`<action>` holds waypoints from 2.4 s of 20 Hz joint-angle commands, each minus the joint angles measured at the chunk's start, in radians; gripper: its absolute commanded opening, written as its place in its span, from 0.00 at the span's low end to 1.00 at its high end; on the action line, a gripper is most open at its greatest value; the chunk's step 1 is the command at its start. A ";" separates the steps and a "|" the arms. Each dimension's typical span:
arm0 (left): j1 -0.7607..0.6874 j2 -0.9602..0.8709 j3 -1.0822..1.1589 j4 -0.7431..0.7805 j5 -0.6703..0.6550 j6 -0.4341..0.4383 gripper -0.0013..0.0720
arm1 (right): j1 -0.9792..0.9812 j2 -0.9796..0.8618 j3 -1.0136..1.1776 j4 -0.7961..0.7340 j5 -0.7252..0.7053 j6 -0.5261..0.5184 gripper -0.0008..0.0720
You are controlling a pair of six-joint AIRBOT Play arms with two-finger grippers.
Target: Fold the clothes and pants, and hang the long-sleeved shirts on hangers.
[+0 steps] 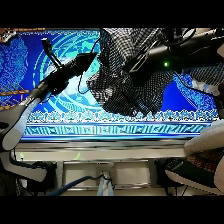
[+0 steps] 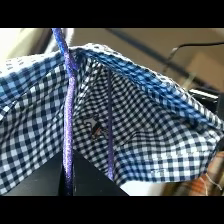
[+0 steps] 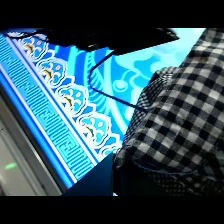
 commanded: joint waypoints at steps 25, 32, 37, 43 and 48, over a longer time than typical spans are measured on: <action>-0.043 0.043 0.146 -0.038 -0.073 0.063 0.04 | 0.017 0.041 0.008 0.136 -0.155 -0.008 0.04; -0.031 0.039 0.146 0.052 -0.156 0.035 0.04 | 0.016 0.042 0.008 0.116 -0.142 -0.008 0.05; -0.017 0.016 0.146 0.051 -0.225 0.032 0.03 | 0.017 0.044 0.008 0.117 -0.137 -0.008 0.05; -0.016 -0.023 0.146 0.052 -0.328 0.017 0.03 | 0.016 0.085 0.068 0.158 -0.132 0.016 0.44; -0.016 -0.027 0.146 0.100 -0.366 -0.016 0.04 | 0.014 0.170 0.215 -0.253 -0.325 -0.497 0.28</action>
